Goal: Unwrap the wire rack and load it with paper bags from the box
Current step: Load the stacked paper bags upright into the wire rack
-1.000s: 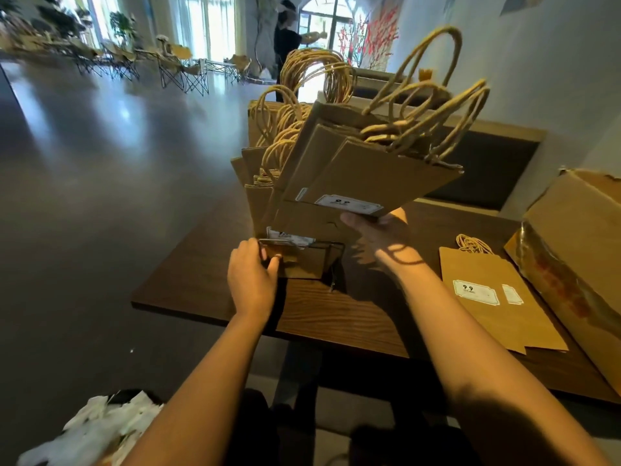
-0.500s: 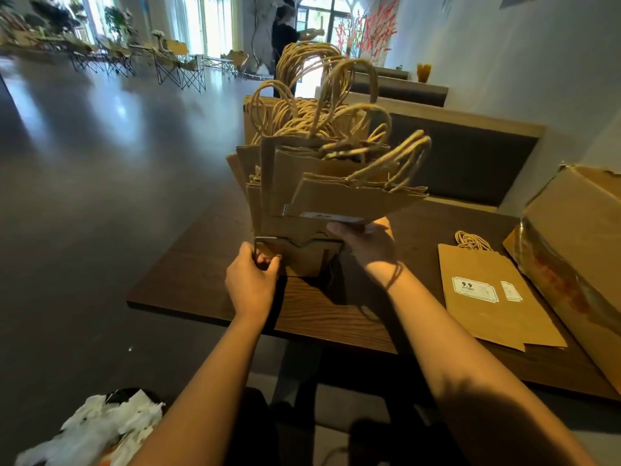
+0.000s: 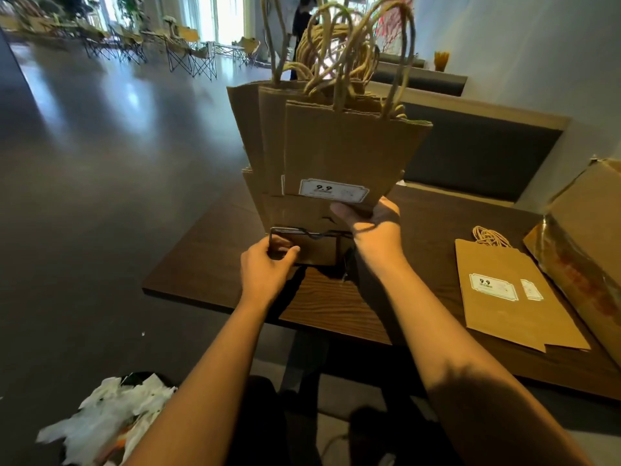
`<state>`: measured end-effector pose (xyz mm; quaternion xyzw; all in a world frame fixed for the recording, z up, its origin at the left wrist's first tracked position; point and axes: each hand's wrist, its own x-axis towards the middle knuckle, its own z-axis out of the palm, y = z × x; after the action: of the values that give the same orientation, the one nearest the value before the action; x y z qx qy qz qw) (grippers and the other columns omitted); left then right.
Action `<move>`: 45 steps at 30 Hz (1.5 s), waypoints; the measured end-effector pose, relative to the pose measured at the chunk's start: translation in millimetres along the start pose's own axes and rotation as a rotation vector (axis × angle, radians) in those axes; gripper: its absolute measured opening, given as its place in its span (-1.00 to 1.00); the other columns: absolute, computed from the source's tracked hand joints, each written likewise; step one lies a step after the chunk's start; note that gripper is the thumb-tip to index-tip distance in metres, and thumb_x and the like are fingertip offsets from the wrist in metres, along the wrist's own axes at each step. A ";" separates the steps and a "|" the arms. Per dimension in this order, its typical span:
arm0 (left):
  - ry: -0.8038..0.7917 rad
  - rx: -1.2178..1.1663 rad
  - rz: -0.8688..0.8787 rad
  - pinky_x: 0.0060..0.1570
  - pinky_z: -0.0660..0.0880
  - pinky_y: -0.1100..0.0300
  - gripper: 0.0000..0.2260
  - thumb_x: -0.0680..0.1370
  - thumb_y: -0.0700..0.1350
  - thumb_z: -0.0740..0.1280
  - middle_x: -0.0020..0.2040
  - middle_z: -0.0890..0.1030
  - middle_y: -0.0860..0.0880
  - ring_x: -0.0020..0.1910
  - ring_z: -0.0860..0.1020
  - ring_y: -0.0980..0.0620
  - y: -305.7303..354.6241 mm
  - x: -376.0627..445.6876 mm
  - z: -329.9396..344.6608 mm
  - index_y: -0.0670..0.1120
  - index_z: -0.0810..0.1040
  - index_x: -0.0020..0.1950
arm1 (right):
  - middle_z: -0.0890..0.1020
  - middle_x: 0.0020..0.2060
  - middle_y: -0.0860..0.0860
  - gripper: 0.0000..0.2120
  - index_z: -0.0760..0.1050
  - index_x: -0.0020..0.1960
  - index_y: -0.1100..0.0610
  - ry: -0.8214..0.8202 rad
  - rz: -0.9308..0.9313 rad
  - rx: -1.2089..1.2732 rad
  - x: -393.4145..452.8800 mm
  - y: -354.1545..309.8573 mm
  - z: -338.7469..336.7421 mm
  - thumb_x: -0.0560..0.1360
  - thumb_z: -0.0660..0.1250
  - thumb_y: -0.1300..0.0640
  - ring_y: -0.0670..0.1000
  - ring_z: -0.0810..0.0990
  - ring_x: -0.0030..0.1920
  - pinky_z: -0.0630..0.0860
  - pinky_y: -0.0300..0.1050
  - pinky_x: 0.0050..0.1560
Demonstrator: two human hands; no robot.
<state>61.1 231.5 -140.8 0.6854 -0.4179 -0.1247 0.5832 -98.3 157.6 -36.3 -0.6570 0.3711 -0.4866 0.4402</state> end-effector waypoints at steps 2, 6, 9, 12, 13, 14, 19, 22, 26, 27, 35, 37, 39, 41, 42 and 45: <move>-0.108 -0.158 -0.068 0.11 0.64 0.09 -0.91 0.55 -0.16 0.48 -0.08 0.74 0.06 -0.03 0.69 0.16 2.7 5.3 -5.5 -0.04 0.73 0.04 | 0.72 -0.03 -0.22 -0.71 0.61 0.03 -0.15 0.031 -0.019 0.009 -0.9 3.0 0.0 0.39 0.61 0.06 -0.08 0.68 0.11 0.57 0.03 0.26; -0.250 -0.348 -0.195 0.17 0.62 0.04 -0.85 0.58 -0.29 0.41 0.01 0.74 -0.11 0.04 0.70 -0.01 11.6 11.8 -18.4 -0.18 0.71 0.12 | 0.73 0.03 -0.12 -0.70 0.62 0.03 -0.08 0.023 0.047 0.061 0.1 5.7 -2.0 0.36 0.62 0.07 -0.02 0.68 0.12 0.57 0.08 0.26; -0.342 -0.402 -0.237 0.15 0.63 0.00 -0.86 0.59 -0.28 0.41 0.01 0.74 -0.13 0.03 0.70 -0.04 12.2 14.5 -22.6 -0.15 0.70 0.11 | 0.75 -0.03 -0.08 -0.70 0.61 0.08 -0.03 -0.002 0.103 0.134 2.4 7.7 -4.0 0.41 0.58 0.19 -0.04 0.73 0.01 0.66 0.07 0.06; -0.411 -0.396 -0.212 0.22 0.59 0.00 -0.79 0.59 -0.24 0.42 0.07 0.74 -0.07 0.10 0.70 -0.04 8.1 17.1 -25.2 -0.07 0.68 0.20 | 0.72 -0.11 -0.15 -0.68 0.55 0.16 0.00 -0.035 0.138 0.171 5.2 4.8 -6.9 0.47 0.52 0.23 -0.20 0.71 -0.12 0.63 -0.24 -0.18; -0.431 -0.384 -0.201 0.23 0.58 0.00 -0.77 0.59 -0.23 0.42 0.08 0.74 -0.06 0.12 0.69 -0.03 7.3 18.5 -26.5 -0.06 0.67 0.23 | 0.71 -0.11 -0.17 -0.69 0.56 0.16 -0.01 -0.054 0.115 0.148 6.3 3.7 -8.1 0.48 0.51 0.23 -0.21 0.71 -0.10 0.61 -0.28 -0.16; -0.449 -0.372 -0.192 0.24 0.57 0.01 -0.76 0.59 -0.21 0.42 0.10 0.73 -0.04 0.12 0.69 -0.01 7.0 19.3 -28.0 -0.05 0.66 0.25 | 0.72 -0.09 -0.19 -0.70 0.57 0.14 -0.04 -0.070 0.095 0.115 7.6 2.5 -8.6 0.49 0.51 0.22 -0.21 0.70 -0.04 0.61 -0.28 -0.09; -0.518 -0.324 -0.204 0.30 0.53 -0.03 -0.75 0.59 -0.15 0.43 0.12 0.73 0.00 0.14 0.68 0.03 9.7 23.7 -30.5 -0.04 0.65 0.27 | 0.69 0.02 -0.22 -0.71 0.55 0.21 -0.06 -0.169 0.032 -0.035 7.5 -3.0 -12.5 0.53 0.48 0.15 -0.22 0.65 0.11 0.59 -0.13 0.21; -0.553 -0.309 -0.220 0.27 0.57 -0.03 -0.75 0.60 -0.16 0.41 0.13 0.72 -0.04 0.11 0.69 0.01 14.2 26.6 -32.1 -0.07 0.65 0.28 | 0.68 0.05 -0.14 -0.64 0.52 0.29 0.07 -0.151 0.089 0.119 -2.5 -5.3 -11.2 0.53 0.47 0.23 -0.27 0.67 0.00 0.63 -0.25 0.04; -0.584 -0.289 -0.195 0.21 0.59 -0.02 -0.76 0.62 -0.12 0.40 0.13 0.72 -0.07 0.13 0.69 -0.03 13.6 28.4 -33.7 -0.06 0.66 0.28 | 0.65 0.17 -0.01 -0.56 0.53 0.34 0.18 -0.064 0.136 0.037 -0.7 -12.3 -8.3 0.51 0.50 0.11 -0.16 0.62 -0.01 0.54 -0.19 0.15; -0.582 -0.292 -0.198 0.18 0.59 0.02 -0.79 0.62 -0.12 0.39 0.12 0.73 -0.07 0.12 0.69 -0.03 13.4 27.7 -33.8 -0.08 0.67 0.25 | 0.64 0.14 -0.06 -0.56 0.52 0.34 0.15 -0.073 0.156 0.020 2.3 -12.0 -10.9 0.52 0.48 0.07 -0.17 0.59 -0.03 0.51 -0.19 0.13; -0.621 -0.295 -0.204 0.19 0.56 0.08 -0.77 0.65 -0.03 0.35 0.09 0.74 -0.05 0.10 0.70 0.01 17.5 25.3 -38.3 -0.09 0.67 0.22 | 0.68 0.22 0.00 -0.47 0.53 0.37 0.02 -0.250 0.373 0.075 5.4 -0.9 -22.7 0.46 0.51 -0.14 0.01 0.67 0.18 0.56 0.03 0.28; -0.626 -0.295 -0.207 0.18 0.56 0.07 -0.77 0.64 -0.01 0.36 0.08 0.74 -0.07 0.09 0.70 -0.01 18.4 25.9 -38.6 -0.10 0.68 0.20 | 0.62 0.30 -0.02 -0.12 0.48 0.42 -0.05 -0.231 0.435 -0.020 3.6 1.4 -24.9 0.22 0.52 -0.45 0.11 0.58 0.28 0.44 0.17 0.38; -0.630 -0.278 -0.210 0.18 0.57 0.05 -0.76 0.64 0.01 0.36 0.06 0.74 -0.08 0.08 0.70 -0.03 19.3 26.1 -39.6 -0.10 0.68 0.18 | 0.57 0.34 -0.06 -0.05 0.41 0.48 -0.11 -0.228 0.424 -0.082 6.9 4.9 -27.3 0.20 0.46 -0.52 0.12 0.52 0.32 0.38 0.19 0.42; -0.648 -0.277 -0.225 0.16 0.58 0.08 -0.75 0.64 0.02 0.35 0.07 0.74 -0.09 0.07 0.71 -0.03 20.2 25.7 -41.1 -0.10 0.67 0.19 | 0.61 0.26 -0.10 -0.30 0.42 0.47 -0.07 -0.206 0.340 -0.017 9.1 2.1 -25.3 0.42 0.46 -0.32 0.03 0.57 0.27 0.45 0.05 0.35; -0.656 -0.279 -0.219 0.12 0.57 0.12 -0.76 0.65 0.01 0.35 0.07 0.74 -0.09 0.07 0.71 -0.03 20.5 25.4 -41.6 -0.10 0.67 0.20 | 0.63 0.23 -0.11 -0.42 0.45 0.46 -0.03 -0.207 0.292 0.012 11.5 2.6 -23.6 0.50 0.44 -0.19 -0.02 0.60 0.25 0.49 -0.05 0.30; -0.655 -0.304 -0.215 0.05 0.57 0.18 -0.77 0.65 -0.03 0.35 0.07 0.73 -0.10 0.07 0.71 -0.03 21.0 24.1 -40.6 -0.11 0.67 0.21 | 0.68 0.19 -0.09 -0.47 0.50 0.42 0.02 -0.222 0.269 0.057 12.7 5.9 -21.0 0.50 0.47 -0.11 -0.06 0.64 0.21 0.54 -0.17 0.21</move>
<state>93.9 243.1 -102.5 0.5548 -0.4847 -0.4582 0.4972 -115.8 139.4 -34.9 -0.6385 0.3909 -0.3583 0.5578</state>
